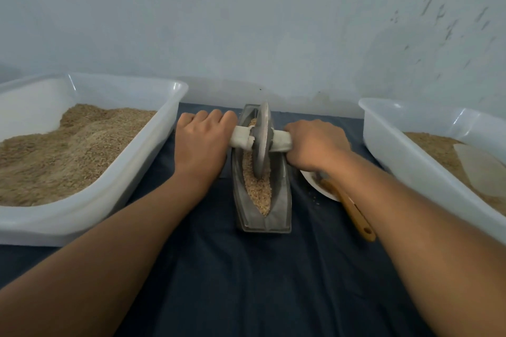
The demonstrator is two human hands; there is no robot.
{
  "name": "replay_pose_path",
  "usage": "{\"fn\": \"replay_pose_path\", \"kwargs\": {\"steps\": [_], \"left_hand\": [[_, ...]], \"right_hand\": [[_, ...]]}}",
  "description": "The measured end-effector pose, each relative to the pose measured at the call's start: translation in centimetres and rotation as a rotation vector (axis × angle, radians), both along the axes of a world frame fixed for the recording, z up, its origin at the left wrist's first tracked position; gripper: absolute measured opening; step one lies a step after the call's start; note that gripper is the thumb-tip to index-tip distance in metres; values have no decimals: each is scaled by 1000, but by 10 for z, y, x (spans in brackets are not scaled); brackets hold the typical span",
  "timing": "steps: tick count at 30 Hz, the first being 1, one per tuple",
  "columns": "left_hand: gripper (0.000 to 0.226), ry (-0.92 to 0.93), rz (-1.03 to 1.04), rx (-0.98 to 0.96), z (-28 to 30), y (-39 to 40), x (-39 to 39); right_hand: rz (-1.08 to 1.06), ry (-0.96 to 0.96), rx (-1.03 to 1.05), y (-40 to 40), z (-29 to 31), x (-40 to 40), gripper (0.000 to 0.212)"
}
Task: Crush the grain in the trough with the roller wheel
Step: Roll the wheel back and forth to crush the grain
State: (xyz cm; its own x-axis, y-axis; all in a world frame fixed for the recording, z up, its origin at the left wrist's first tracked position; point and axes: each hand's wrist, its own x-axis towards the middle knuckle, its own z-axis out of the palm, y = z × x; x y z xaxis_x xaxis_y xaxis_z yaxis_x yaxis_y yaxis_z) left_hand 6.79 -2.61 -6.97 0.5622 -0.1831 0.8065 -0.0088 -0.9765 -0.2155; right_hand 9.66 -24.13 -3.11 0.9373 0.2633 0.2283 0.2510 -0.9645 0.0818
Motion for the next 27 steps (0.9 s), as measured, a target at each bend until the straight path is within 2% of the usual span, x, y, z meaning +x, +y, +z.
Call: {"fn": "replay_pose_path", "kwargs": {"steps": [9,16,22,27], "left_hand": [[20,-103,-24,6,-4,1,29],[20,-143,-11,-5,-2,2,42],[20,-185,2,4,-1,0,42],[20,-163,18,-28,-3,-2,33]], "right_hand": [[19,269,8,3,20,21,10],[23,402,23,7,28,38,26],[34,343,78,5,23,37,16],[14,170,47,2,14,29,9]]}}
